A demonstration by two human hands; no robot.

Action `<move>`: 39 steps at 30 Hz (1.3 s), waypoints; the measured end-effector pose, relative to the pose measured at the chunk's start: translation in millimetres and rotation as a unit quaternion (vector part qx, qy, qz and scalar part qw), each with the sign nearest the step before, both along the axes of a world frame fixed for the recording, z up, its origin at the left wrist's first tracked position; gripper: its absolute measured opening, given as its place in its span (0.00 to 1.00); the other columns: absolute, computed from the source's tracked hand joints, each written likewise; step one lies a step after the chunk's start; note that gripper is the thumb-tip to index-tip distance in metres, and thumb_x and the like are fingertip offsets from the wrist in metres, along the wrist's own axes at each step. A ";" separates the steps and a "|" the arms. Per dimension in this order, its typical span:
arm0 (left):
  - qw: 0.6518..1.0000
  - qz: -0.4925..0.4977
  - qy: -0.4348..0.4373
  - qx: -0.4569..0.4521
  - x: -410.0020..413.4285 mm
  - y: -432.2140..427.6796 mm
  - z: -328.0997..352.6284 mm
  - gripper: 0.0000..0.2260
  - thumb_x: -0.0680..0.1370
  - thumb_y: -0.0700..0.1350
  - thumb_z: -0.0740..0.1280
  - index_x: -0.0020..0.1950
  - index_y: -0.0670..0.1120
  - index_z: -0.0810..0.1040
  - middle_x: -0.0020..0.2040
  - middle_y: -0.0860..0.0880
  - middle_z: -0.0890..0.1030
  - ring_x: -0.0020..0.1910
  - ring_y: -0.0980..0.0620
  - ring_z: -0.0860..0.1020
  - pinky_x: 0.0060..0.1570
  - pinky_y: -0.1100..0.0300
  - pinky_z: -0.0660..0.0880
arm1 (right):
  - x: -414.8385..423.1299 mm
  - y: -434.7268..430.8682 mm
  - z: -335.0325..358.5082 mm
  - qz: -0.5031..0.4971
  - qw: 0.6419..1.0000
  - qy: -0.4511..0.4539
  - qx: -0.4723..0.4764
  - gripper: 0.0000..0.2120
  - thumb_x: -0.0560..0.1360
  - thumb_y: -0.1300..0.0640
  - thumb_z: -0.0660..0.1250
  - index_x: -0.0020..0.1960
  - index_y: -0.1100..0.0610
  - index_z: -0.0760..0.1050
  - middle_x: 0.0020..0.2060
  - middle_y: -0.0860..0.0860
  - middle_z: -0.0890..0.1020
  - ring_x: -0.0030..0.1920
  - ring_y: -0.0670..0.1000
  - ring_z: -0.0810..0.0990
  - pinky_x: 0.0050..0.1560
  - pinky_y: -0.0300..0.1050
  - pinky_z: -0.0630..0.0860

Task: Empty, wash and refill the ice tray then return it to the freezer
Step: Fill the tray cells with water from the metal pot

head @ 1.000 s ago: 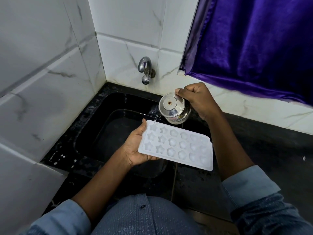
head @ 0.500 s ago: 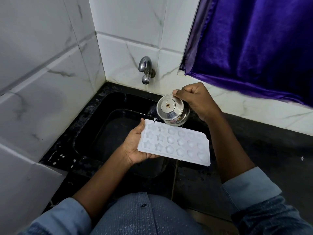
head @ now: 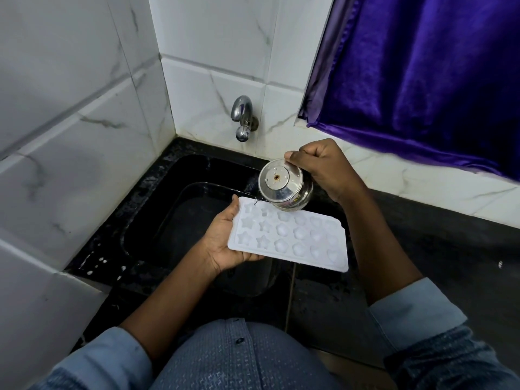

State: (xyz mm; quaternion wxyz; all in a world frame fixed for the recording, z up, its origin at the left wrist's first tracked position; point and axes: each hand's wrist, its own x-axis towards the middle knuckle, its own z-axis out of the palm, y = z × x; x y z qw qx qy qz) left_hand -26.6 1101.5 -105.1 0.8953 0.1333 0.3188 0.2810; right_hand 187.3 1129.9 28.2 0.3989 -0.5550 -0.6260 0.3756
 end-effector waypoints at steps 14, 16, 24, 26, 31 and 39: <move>0.999 0.022 0.026 0.019 -8.9 0.8 8.2 0.38 0.80 0.73 0.55 0.73 0.45 0.78 0.70 0.38 0.80 0.68 0.34 0.79 0.67 0.35 0.72 | 13.7 -3.3 2.5 -0.026 0.999 0.029 0.018 0.26 0.80 0.58 0.73 0.37 0.79 0.70 0.29 0.58 0.68 0.26 0.49 0.66 0.32 0.39 0.68; 0.999 0.024 0.020 0.020 -10.2 1.7 9.0 0.38 0.80 0.73 0.55 0.73 0.45 0.78 0.70 0.38 0.80 0.66 0.34 0.81 0.65 0.35 0.73 | 16.1 -4.1 3.3 -0.022 0.999 0.024 0.017 0.27 0.80 0.57 0.73 0.37 0.79 0.69 0.29 0.59 0.67 0.28 0.52 0.64 0.33 0.41 0.68; 1.000 0.018 0.016 0.017 -9.8 2.0 11.7 0.37 0.80 0.73 0.55 0.68 0.44 0.83 0.70 0.39 0.81 0.62 0.35 0.84 0.60 0.37 0.78 | 15.7 -9.3 5.1 -0.019 1.000 0.012 0.018 0.27 0.80 0.58 0.72 0.33 0.76 0.66 0.29 0.58 0.66 0.29 0.53 0.62 0.32 0.40 0.67; 1.000 0.017 0.013 0.016 -10.0 1.6 12.4 0.37 0.80 0.73 0.55 0.65 0.44 0.85 0.69 0.38 0.81 0.61 0.35 0.84 0.57 0.37 0.81 | 15.7 -9.6 5.0 -0.018 1.000 0.012 0.016 0.27 0.80 0.58 0.72 0.34 0.76 0.67 0.29 0.58 0.66 0.30 0.54 0.62 0.32 0.40 0.67; 0.999 0.020 0.022 0.013 -10.7 0.9 13.8 0.36 0.80 0.73 0.56 0.70 0.44 0.81 0.69 0.38 0.81 0.61 0.35 0.84 0.61 0.36 0.76 | 17.8 -9.0 3.9 -0.026 1.000 0.012 0.011 0.27 0.80 0.57 0.73 0.34 0.76 0.67 0.29 0.58 0.66 0.29 0.52 0.63 0.34 0.41 0.68; 0.999 0.022 0.034 0.012 -11.8 2.3 16.5 0.36 0.80 0.72 0.57 0.72 0.45 0.79 0.69 0.39 0.81 0.63 0.35 0.83 0.61 0.36 0.76 | 18.1 -8.4 4.2 -0.034 0.999 0.017 0.007 0.26 0.79 0.58 0.73 0.37 0.78 0.69 0.30 0.58 0.67 0.32 0.55 0.65 0.39 0.47 0.67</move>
